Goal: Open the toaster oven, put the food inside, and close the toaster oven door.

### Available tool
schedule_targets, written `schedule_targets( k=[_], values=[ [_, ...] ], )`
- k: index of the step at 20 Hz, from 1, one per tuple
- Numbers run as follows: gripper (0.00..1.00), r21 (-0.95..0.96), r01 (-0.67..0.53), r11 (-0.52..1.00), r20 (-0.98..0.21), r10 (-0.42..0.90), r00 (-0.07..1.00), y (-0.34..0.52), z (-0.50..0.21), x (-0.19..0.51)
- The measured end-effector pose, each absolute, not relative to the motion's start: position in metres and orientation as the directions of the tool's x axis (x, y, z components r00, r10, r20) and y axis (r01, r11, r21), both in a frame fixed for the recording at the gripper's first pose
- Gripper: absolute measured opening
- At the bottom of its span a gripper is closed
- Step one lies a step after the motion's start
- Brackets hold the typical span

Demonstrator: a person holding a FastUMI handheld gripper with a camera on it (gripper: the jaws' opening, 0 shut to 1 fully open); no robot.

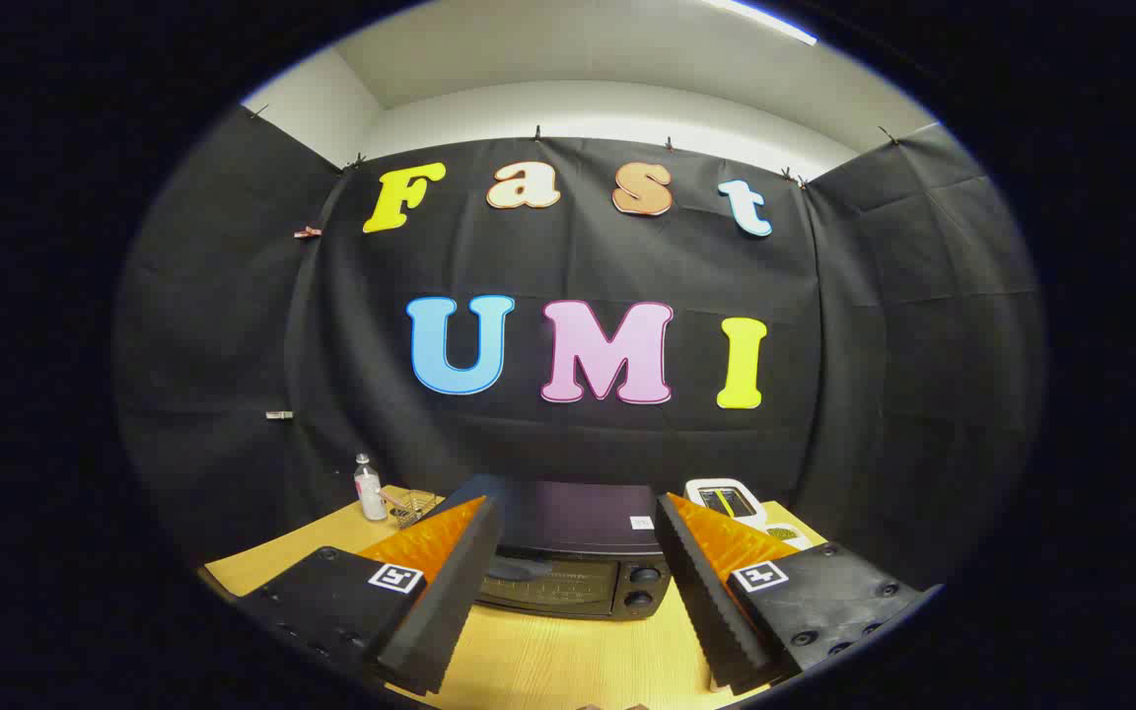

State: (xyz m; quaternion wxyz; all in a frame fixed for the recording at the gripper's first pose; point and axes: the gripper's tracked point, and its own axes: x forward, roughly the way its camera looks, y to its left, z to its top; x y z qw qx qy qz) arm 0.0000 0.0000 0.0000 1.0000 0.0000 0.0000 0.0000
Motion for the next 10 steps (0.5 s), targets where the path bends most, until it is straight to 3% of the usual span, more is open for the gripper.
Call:
schedule_targets(
  k=[10],
  values=[
    [0.97,0.006,0.017,1.0,-0.021,-0.017,1.0,-0.008,-0.014,-0.017]
  ],
)
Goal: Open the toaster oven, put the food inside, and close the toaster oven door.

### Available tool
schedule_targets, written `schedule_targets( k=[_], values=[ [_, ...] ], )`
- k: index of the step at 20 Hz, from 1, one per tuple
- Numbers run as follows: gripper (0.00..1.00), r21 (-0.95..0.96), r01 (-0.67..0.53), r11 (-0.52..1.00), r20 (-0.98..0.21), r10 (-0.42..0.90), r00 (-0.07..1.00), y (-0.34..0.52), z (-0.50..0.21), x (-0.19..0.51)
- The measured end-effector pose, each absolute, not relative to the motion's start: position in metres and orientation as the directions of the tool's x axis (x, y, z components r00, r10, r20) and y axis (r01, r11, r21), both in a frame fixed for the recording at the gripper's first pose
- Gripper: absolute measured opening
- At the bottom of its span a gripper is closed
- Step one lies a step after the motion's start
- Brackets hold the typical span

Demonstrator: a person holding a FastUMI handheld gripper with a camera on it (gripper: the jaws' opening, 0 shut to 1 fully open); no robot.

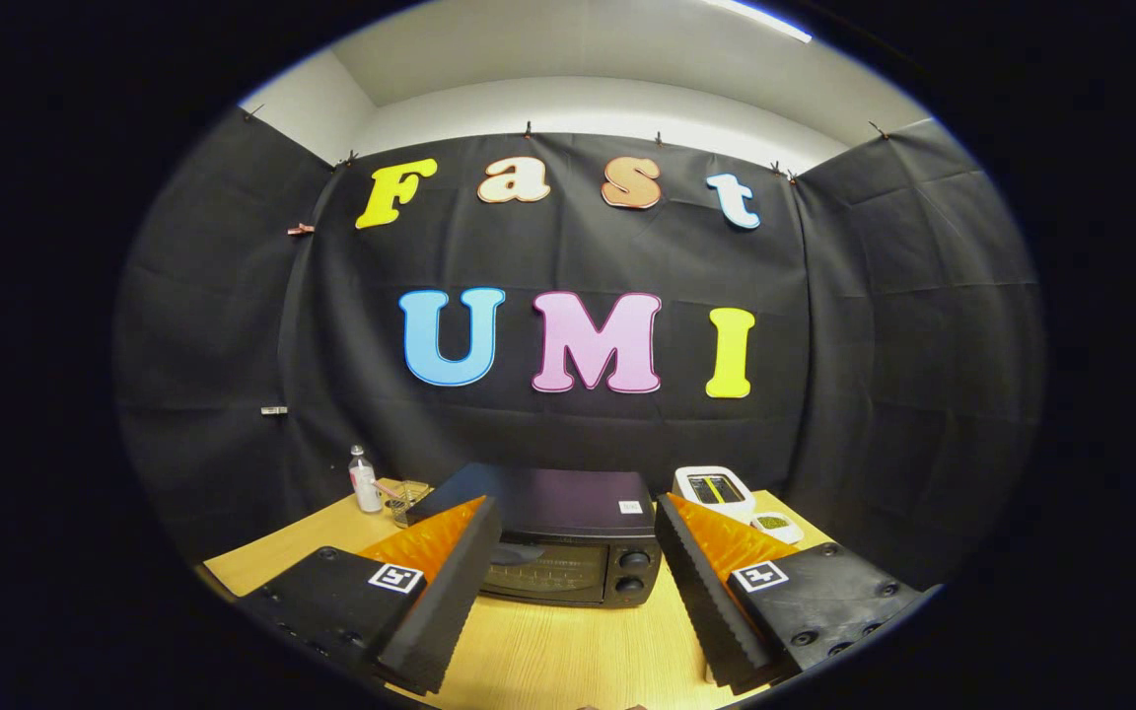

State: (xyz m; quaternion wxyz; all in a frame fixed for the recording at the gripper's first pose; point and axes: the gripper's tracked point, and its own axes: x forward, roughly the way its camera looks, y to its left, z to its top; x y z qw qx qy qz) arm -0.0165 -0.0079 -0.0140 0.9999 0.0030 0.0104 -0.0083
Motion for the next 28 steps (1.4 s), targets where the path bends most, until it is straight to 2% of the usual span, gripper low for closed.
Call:
schedule_targets(
  k=[17,28],
  values=[
    [0.97,0.045,0.018,0.999,-0.098,-0.014,0.995,0.002,-0.028,-0.009],
    [0.97,0.058,0.038,0.998,-0.177,-0.027,0.984,0.013,-0.057,0.044]
  ],
)
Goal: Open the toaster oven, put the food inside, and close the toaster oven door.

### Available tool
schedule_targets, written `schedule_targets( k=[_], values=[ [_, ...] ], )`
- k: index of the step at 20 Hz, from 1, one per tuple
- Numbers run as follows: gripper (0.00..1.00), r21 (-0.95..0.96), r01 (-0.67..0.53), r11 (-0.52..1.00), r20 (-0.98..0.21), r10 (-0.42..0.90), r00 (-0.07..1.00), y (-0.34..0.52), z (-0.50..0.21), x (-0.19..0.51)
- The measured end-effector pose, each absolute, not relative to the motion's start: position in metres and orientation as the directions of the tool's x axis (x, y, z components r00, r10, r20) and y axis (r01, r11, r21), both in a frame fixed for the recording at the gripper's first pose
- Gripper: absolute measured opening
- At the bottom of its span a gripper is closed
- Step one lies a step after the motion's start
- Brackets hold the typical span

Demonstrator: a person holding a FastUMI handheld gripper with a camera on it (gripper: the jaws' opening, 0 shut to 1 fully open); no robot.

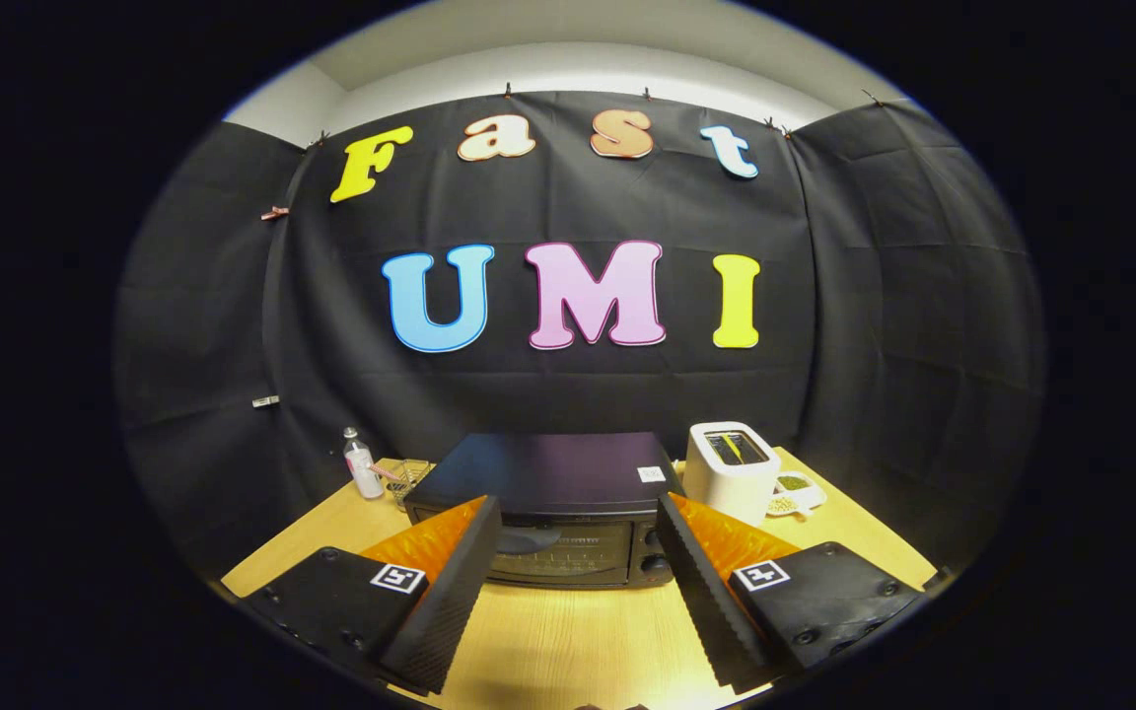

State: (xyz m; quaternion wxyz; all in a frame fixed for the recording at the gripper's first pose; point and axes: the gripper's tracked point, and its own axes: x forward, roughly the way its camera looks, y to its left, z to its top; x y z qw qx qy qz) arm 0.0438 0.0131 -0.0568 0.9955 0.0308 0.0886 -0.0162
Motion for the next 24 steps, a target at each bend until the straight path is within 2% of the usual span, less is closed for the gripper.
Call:
schedule_targets(
  k=[10,16,17,19,20,24],
  values=[
    [0.97,0.013,0.02,1.0,-0.304,-0.015,0.952,0.066,-0.13,0.133],
    [0.98,0.011,0.07,0.998,-0.408,-0.059,0.911,0.077,-0.177,0.151],
    [0.98,0.02,0.082,0.996,-0.368,-0.069,0.927,0.077,-0.17,0.16],
    [0.98,0.023,0.098,0.995,-0.406,-0.08,0.91,0.075,-0.178,0.16],
    [0.98,0.028,0.1,0.995,-0.374,-0.082,0.924,0.076,-0.171,0.159],
    [0.98,0.026,0.078,0.997,-0.389,-0.062,0.919,0.079,-0.177,0.152]
  ],
)
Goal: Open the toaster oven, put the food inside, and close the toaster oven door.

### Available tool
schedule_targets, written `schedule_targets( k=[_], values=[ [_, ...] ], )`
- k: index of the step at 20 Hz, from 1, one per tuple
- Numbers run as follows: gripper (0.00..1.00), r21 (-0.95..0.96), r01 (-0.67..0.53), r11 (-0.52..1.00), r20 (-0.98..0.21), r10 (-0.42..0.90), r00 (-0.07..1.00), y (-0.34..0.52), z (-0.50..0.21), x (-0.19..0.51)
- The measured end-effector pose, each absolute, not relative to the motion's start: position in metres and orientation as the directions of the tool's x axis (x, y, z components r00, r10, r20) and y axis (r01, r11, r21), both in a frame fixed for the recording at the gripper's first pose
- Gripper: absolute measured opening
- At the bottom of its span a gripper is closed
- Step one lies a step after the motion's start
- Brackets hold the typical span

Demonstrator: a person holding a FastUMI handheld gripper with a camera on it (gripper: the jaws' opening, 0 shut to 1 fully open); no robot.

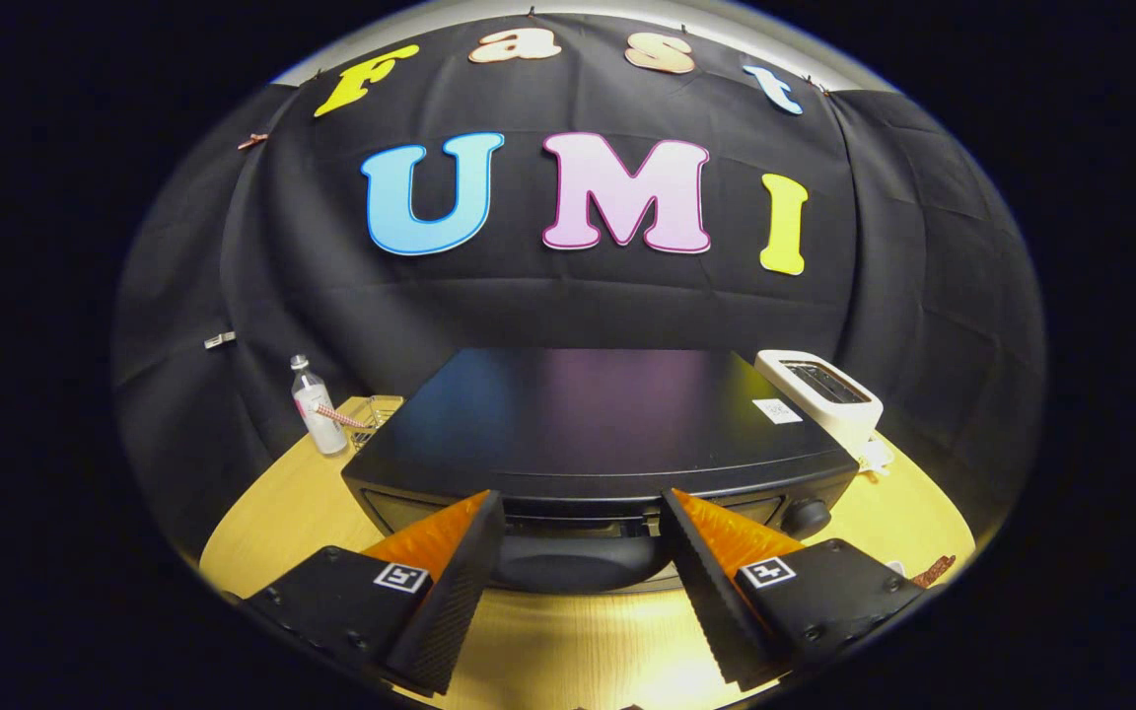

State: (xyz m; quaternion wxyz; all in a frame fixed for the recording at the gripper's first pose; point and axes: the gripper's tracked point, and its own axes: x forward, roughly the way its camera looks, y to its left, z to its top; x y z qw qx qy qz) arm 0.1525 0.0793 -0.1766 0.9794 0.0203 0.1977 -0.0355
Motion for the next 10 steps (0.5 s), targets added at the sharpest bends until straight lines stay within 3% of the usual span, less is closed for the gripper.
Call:
schedule_targets(
  k=[10],
  values=[
    [0.98,0.058,0.046,0.997,-0.455,-0.015,0.89,0.087,-0.197,0.095]
  ],
)
